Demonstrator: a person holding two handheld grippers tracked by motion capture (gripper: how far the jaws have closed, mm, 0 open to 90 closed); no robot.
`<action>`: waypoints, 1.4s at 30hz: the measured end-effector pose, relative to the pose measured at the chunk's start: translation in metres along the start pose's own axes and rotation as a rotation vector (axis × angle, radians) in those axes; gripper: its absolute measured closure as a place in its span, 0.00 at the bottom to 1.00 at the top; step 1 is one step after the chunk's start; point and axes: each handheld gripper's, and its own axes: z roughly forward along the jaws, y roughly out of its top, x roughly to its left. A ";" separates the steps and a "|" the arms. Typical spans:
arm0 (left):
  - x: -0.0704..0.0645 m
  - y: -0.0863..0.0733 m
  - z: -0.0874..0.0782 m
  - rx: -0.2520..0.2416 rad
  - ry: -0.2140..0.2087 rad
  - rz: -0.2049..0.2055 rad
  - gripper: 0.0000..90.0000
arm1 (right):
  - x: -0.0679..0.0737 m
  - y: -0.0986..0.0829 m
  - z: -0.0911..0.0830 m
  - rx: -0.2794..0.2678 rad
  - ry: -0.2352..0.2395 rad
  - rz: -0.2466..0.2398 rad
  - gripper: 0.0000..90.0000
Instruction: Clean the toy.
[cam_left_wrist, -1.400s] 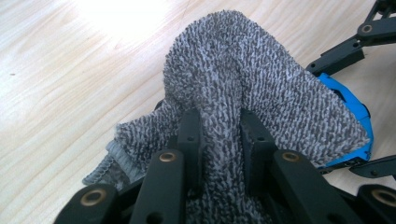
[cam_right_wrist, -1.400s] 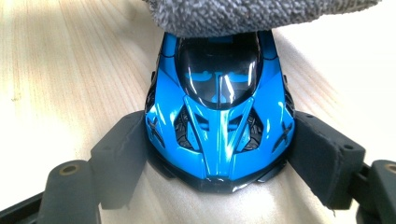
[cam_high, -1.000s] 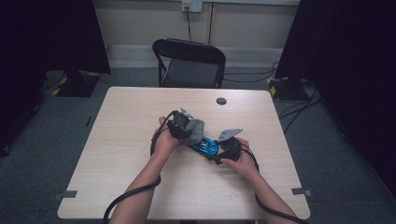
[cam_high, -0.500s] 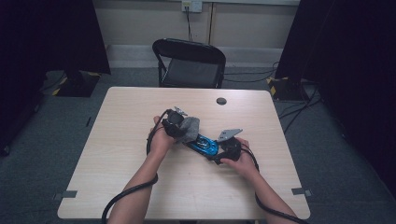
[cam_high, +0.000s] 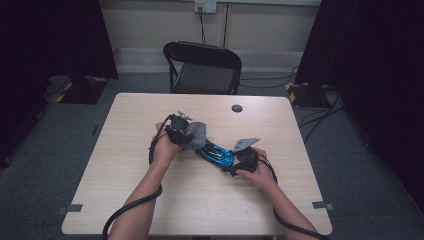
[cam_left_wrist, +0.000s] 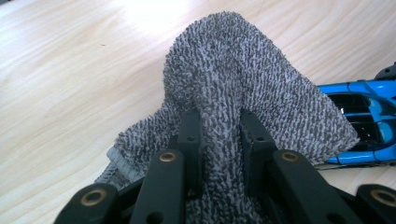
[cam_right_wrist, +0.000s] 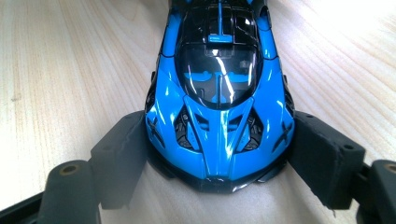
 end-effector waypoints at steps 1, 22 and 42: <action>0.002 0.001 -0.003 -0.001 0.000 -0.002 0.82 | 0.000 0.000 0.000 0.000 0.000 0.000 0.26; -0.068 0.020 -0.005 -0.027 -0.161 0.141 0.82 | 0.000 0.000 0.000 -0.001 -0.001 0.001 0.26; -0.097 0.015 0.016 -0.044 -0.180 0.202 0.64 | 0.000 0.000 0.000 -0.001 -0.002 -0.003 0.26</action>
